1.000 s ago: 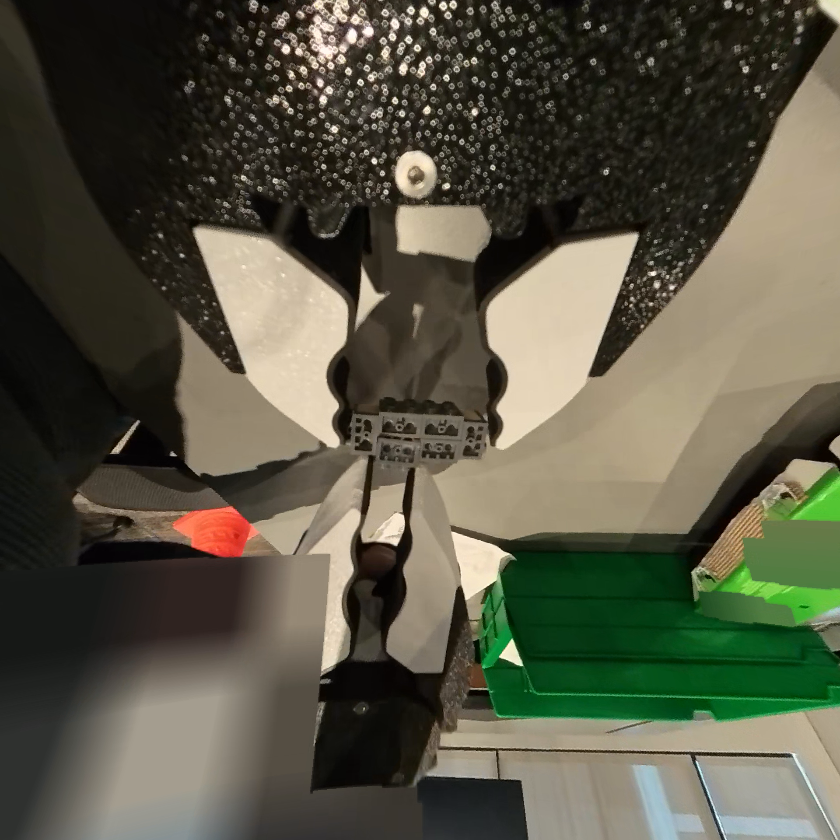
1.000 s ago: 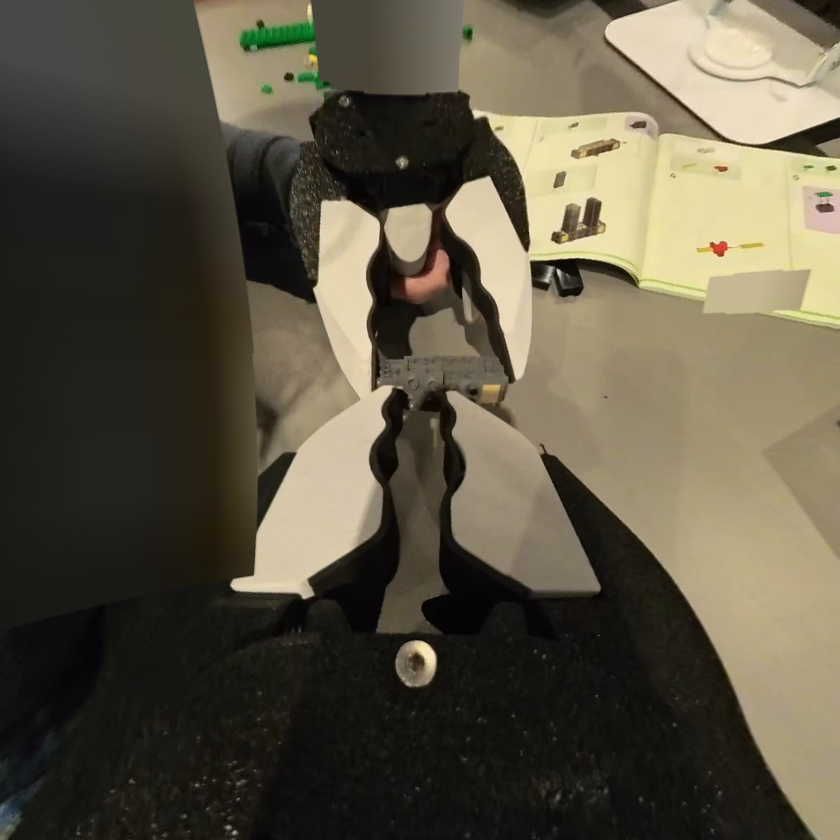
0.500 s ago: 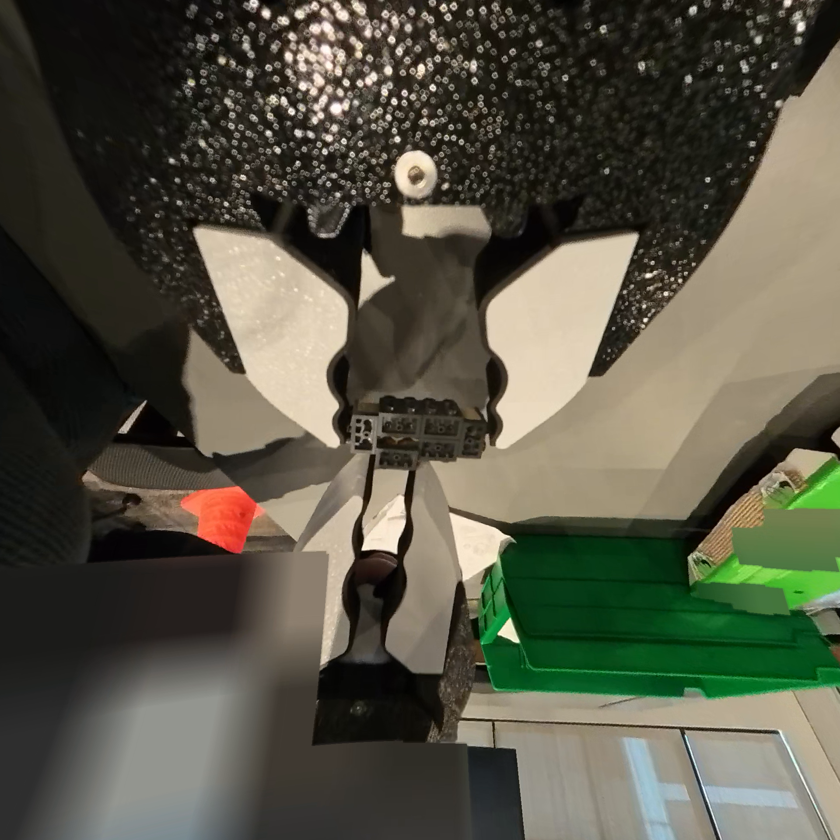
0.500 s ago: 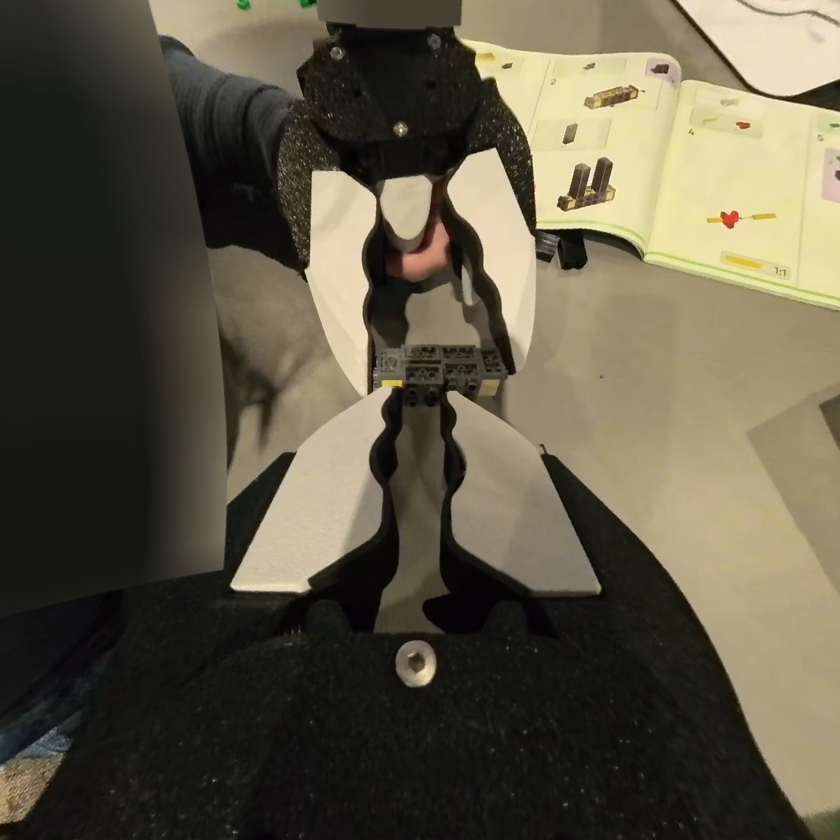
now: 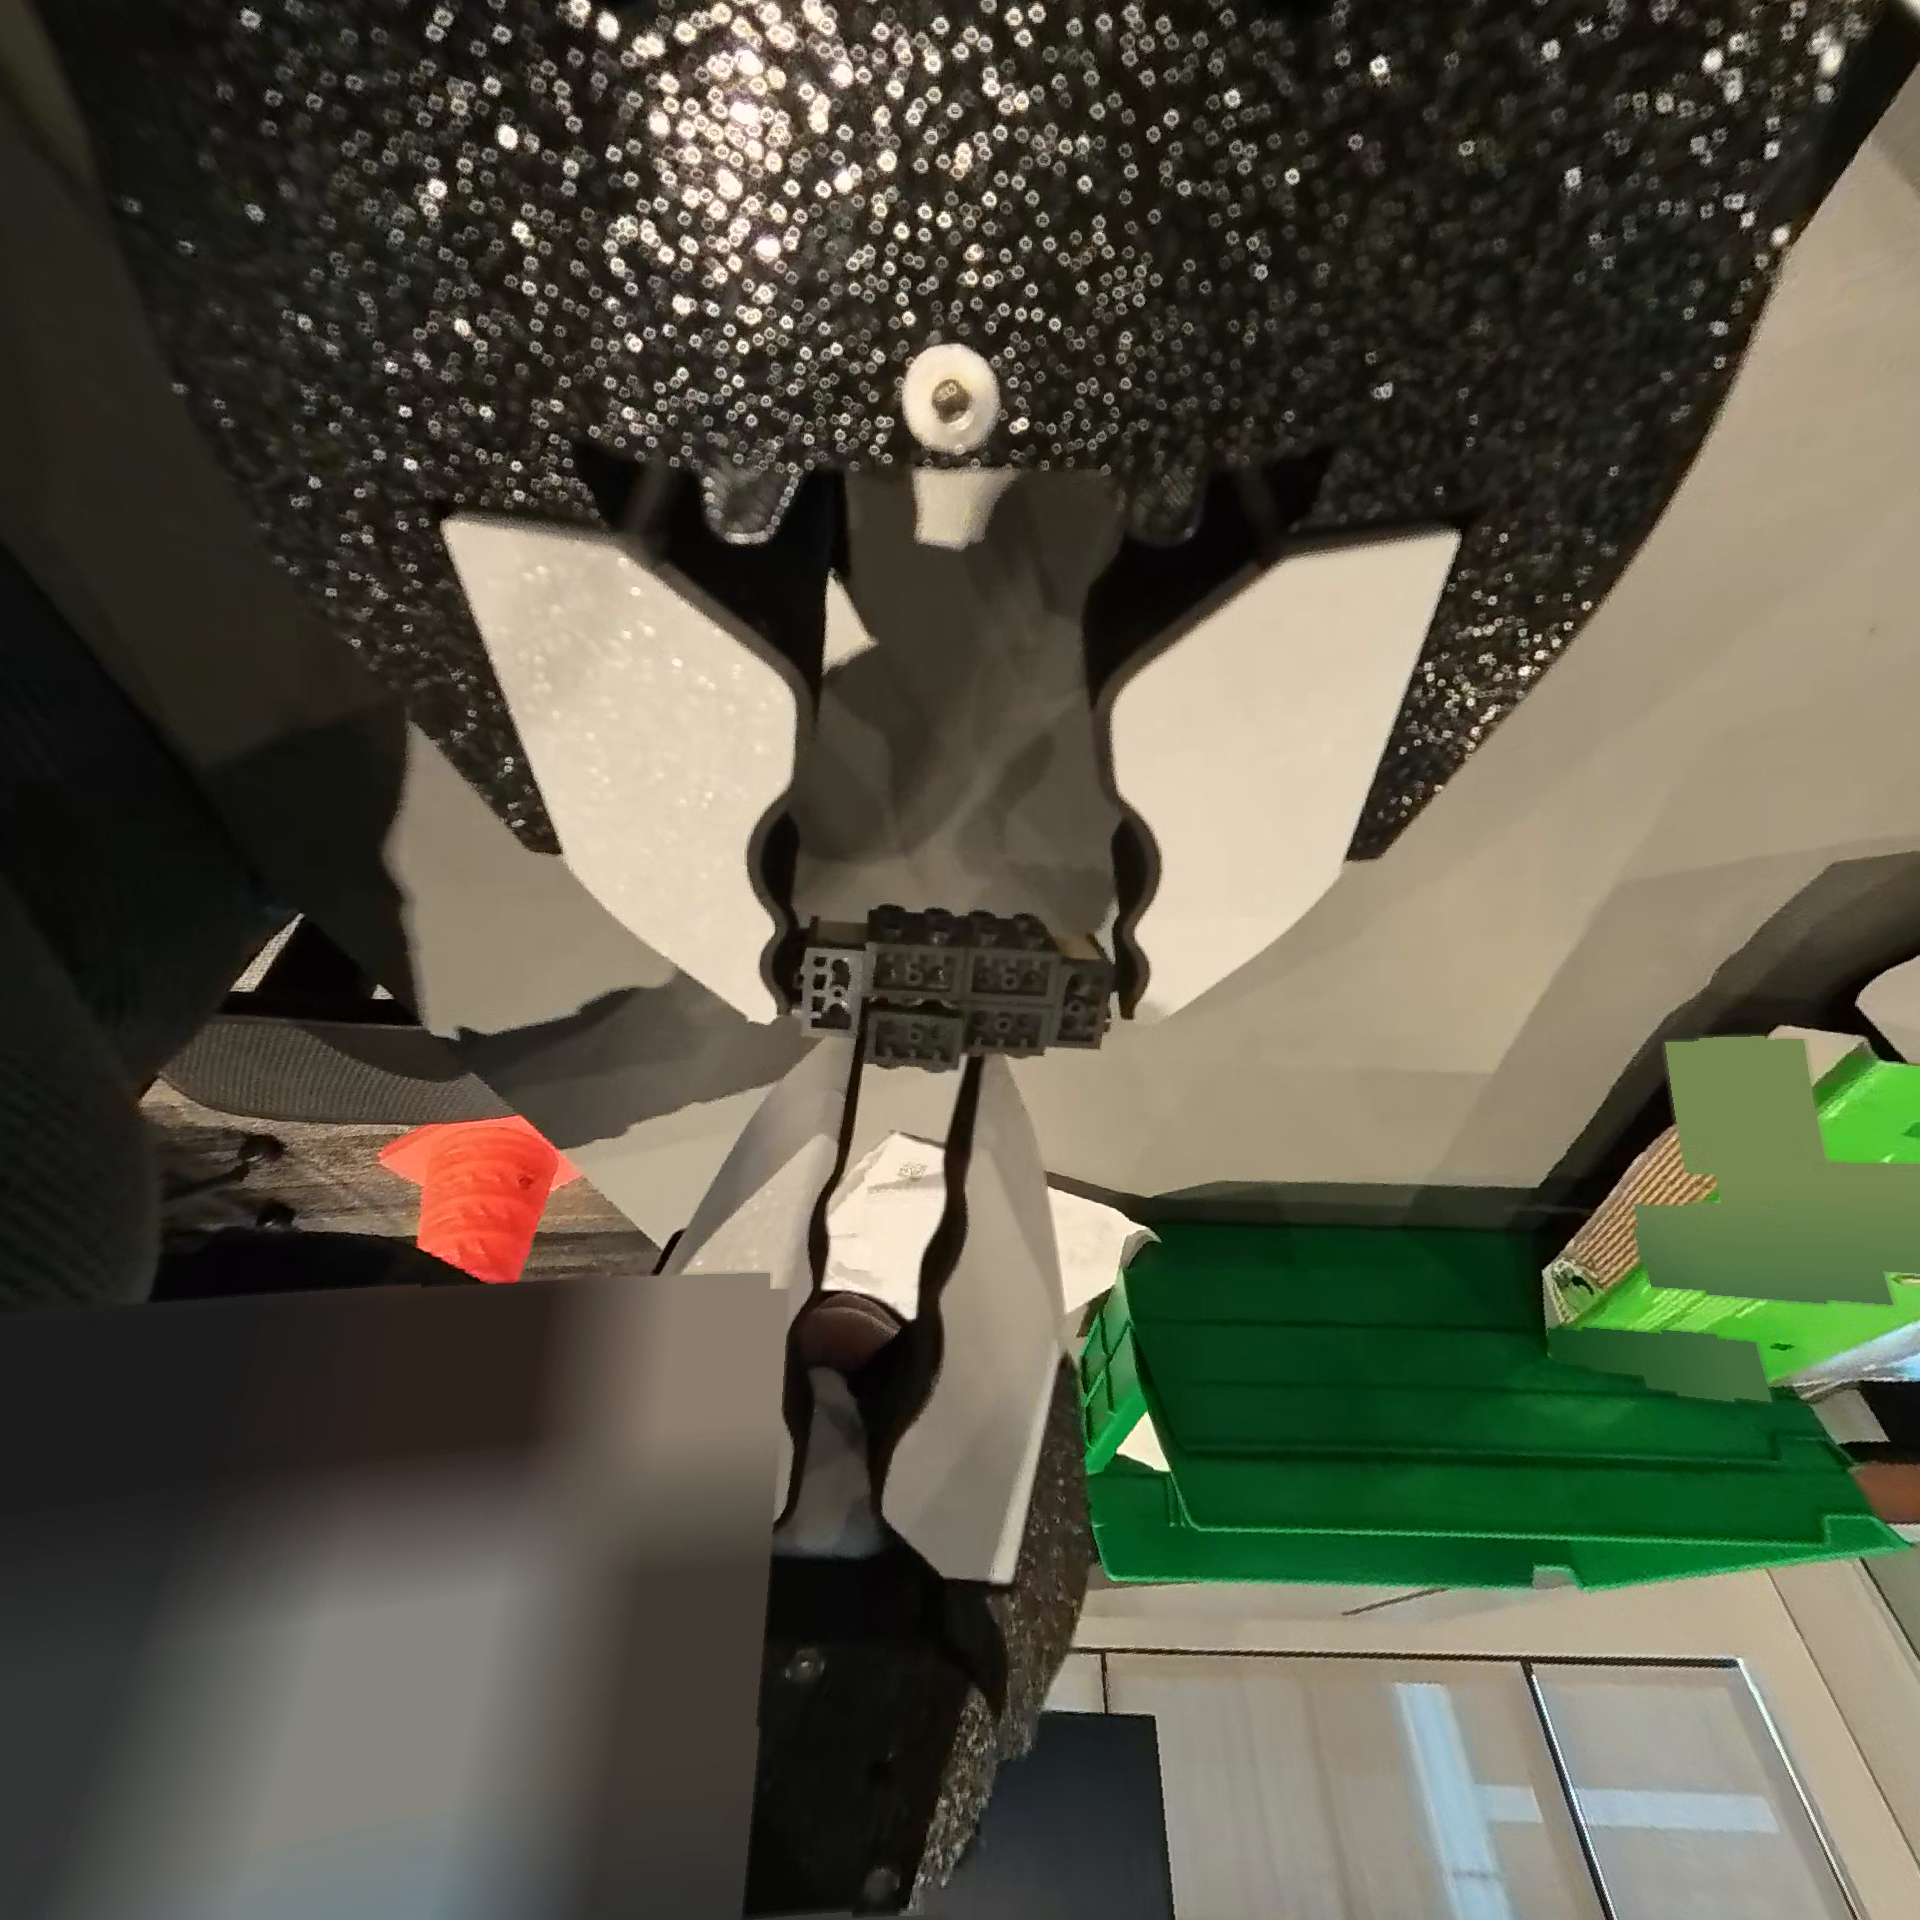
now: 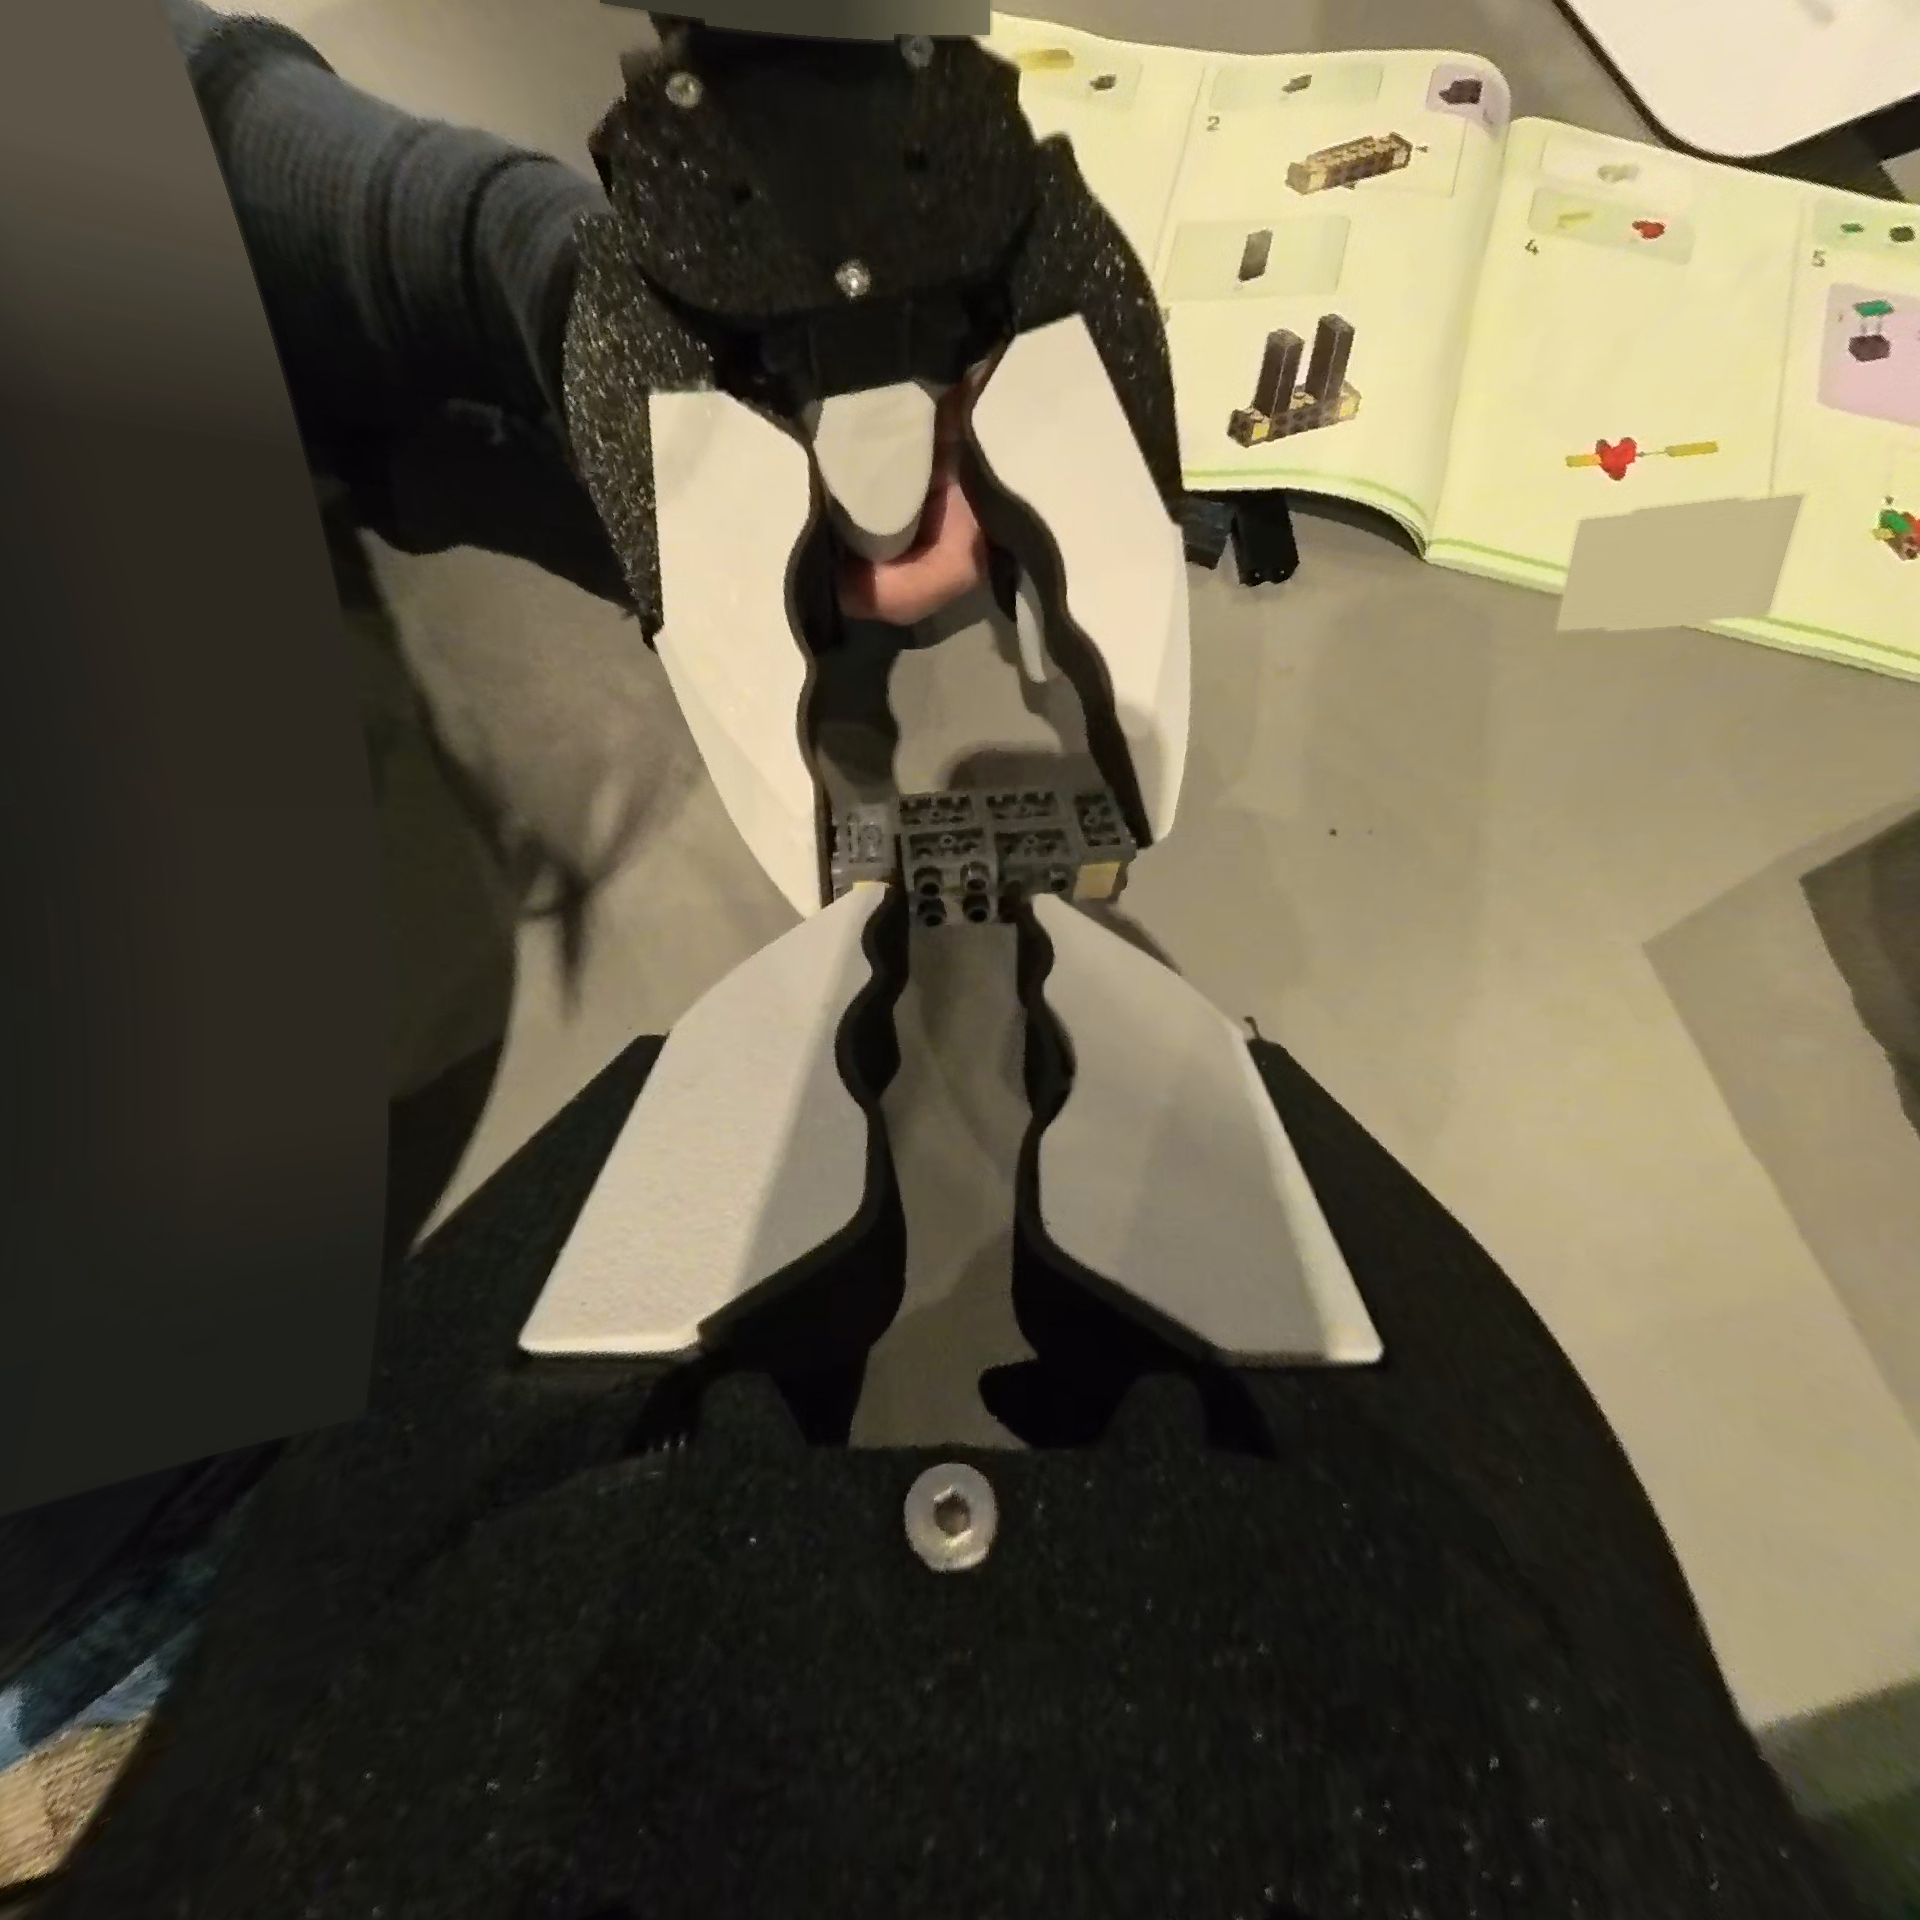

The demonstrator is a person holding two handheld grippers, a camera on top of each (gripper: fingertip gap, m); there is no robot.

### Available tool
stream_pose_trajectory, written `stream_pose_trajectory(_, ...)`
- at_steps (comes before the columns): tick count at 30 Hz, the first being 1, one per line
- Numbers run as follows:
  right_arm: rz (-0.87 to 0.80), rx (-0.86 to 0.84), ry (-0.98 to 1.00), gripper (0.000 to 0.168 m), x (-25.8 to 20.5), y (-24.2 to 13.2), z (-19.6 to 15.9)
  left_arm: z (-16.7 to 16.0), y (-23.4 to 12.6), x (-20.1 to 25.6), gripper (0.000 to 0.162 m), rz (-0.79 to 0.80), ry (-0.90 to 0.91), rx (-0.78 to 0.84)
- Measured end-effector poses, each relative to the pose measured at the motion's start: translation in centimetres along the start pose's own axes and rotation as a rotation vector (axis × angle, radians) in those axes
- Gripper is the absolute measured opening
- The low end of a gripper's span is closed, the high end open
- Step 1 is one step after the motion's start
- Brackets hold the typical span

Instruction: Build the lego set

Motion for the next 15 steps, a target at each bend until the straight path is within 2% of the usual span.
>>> stream_pose_trajectory(15, -0.032, -0.013, -0.06, 0.014, -0.42, -0.29, 0.1, 0.22, -0.03, 0.01, 0.059, 0.003, -0.012, 0.023)
Point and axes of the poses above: each gripper's, where its closed fingertips meet, y out along the fingers, z out of its top, x = y × z across the jaws, the point moved 6 cm from there along -y, back along the fingers, and after that the axes turned 6 degrees about y, right-handed, at the moved point
